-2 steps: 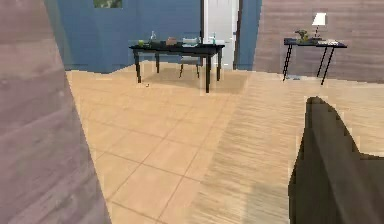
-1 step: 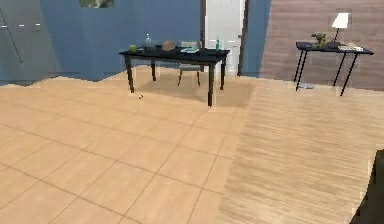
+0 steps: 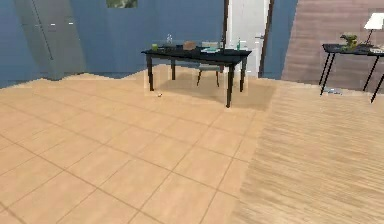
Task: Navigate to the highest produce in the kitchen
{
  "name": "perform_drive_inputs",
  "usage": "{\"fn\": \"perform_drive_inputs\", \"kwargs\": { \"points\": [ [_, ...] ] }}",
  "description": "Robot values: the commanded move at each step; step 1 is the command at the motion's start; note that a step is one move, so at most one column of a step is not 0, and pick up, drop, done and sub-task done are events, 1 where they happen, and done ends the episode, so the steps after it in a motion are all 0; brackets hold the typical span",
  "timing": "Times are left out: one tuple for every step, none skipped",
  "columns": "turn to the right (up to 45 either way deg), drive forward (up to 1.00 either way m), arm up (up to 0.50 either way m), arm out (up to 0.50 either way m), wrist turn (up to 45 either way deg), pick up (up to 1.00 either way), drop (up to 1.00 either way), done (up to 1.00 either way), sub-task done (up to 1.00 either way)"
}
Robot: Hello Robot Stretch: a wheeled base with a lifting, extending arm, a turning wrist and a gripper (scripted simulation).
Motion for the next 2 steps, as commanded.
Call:
{"fn": "perform_drive_inputs", "kwargs": {
  "points": [
    [0.0,1.0,0.0,0.0,0.0,0.0,0.0,0.0,0.0],
    [-3.0,0.0,0.0,0.0,0.0,0.0,0.0,0.0,0.0]
  ]
}}
